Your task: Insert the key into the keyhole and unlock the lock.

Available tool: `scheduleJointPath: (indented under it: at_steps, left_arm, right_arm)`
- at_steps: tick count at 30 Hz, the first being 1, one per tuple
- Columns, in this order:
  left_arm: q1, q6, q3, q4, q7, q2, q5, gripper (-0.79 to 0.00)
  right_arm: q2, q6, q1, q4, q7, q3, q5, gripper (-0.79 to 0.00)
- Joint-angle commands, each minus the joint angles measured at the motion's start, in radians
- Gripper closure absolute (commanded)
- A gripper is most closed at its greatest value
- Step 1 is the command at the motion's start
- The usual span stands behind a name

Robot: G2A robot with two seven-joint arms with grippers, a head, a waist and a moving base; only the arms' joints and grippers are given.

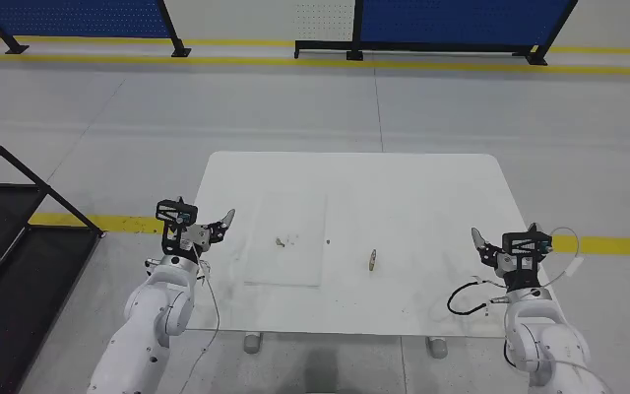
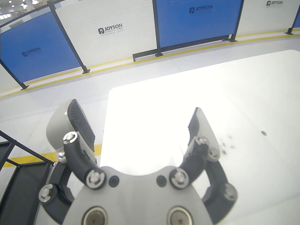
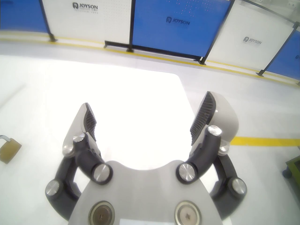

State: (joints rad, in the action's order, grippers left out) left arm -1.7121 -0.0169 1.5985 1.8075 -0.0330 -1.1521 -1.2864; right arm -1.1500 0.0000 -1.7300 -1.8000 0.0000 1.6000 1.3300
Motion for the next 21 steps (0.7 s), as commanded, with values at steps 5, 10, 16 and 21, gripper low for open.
scheduleJointPath:
  at_steps: [5, 10, 16, 21]
  left_arm:
    - [0.067, -0.017, -0.008, 0.037, -0.201, -0.002, 0.083, -0.785]
    - [0.144, -0.003, -0.036, 0.066, -0.427, -0.006, 0.166, -0.785]
    - [0.265, 0.015, -0.091, 0.024, -0.753, -0.009, 0.286, -0.785]
    - [0.371, 0.093, -0.138, -0.053, -0.949, -0.016, 0.378, -0.785]
  right_arm:
    - [0.000, 0.000, 0.000, 0.000, 0.000, 0.000, 0.000, -0.785]
    - [0.000, 0.000, 0.000, 0.000, 0.000, 0.000, 0.000, -0.785]
    - [0.000, 0.000, 0.000, 0.000, 0.000, 0.000, 0.000, -0.785]
    - [0.000, 0.000, 0.000, 0.000, 0.000, 0.000, 0.000, -0.785]
